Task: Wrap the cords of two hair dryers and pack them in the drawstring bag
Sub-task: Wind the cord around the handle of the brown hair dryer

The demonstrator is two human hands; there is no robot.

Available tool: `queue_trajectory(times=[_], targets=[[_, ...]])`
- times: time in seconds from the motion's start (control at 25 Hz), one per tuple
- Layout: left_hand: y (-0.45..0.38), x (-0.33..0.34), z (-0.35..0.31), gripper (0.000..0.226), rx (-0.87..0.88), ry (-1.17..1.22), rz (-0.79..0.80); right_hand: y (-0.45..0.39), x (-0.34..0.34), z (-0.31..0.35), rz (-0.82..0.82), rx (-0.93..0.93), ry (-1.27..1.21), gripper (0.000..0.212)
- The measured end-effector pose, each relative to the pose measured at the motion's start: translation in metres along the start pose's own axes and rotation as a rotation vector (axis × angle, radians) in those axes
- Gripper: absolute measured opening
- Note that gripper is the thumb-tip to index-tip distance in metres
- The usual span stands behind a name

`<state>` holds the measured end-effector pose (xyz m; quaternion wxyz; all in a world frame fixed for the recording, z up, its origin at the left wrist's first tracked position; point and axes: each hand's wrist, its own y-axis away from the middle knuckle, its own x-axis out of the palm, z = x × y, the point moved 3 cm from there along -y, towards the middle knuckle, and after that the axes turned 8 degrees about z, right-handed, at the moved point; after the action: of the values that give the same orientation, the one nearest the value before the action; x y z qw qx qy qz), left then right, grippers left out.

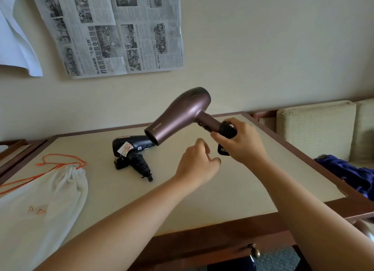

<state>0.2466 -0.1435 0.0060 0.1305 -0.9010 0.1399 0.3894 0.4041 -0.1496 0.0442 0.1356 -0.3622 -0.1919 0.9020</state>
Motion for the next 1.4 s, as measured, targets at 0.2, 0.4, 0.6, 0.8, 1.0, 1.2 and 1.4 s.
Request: queue_trajectory(times=[0.2,0.4,0.6,0.8,1.0,1.2,1.4], targets=[[-0.041,0.012,0.0,0.036,0.226,0.451,0.303,0.013,0.004,0.011,0.094,-0.052,-0.095,0.041],[-0.066,0.008,0.021,0.023,0.151,0.292,0.321,0.018,0.002,-0.013,0.036,0.01,0.092,0.044],[-0.068,0.023,0.04,0.029,-0.005,0.007,0.296,0.014,0.036,-0.057,0.068,0.163,0.247,0.034],[-0.073,0.037,0.058,0.025,-0.013,-0.319,0.22,0.011,0.076,-0.076,0.071,0.212,0.389,0.045],[-0.043,0.02,0.057,0.032,0.1,-0.578,0.14,0.012,0.086,-0.077,0.04,0.19,0.565,0.058],[-0.03,-0.004,0.086,0.055,-0.187,0.141,0.296,0.014,0.108,-0.056,0.108,0.217,0.364,0.056],[-0.022,-0.033,0.101,0.019,-0.257,0.125,0.187,0.017,0.105,-0.064,0.1,0.247,0.438,0.053]])
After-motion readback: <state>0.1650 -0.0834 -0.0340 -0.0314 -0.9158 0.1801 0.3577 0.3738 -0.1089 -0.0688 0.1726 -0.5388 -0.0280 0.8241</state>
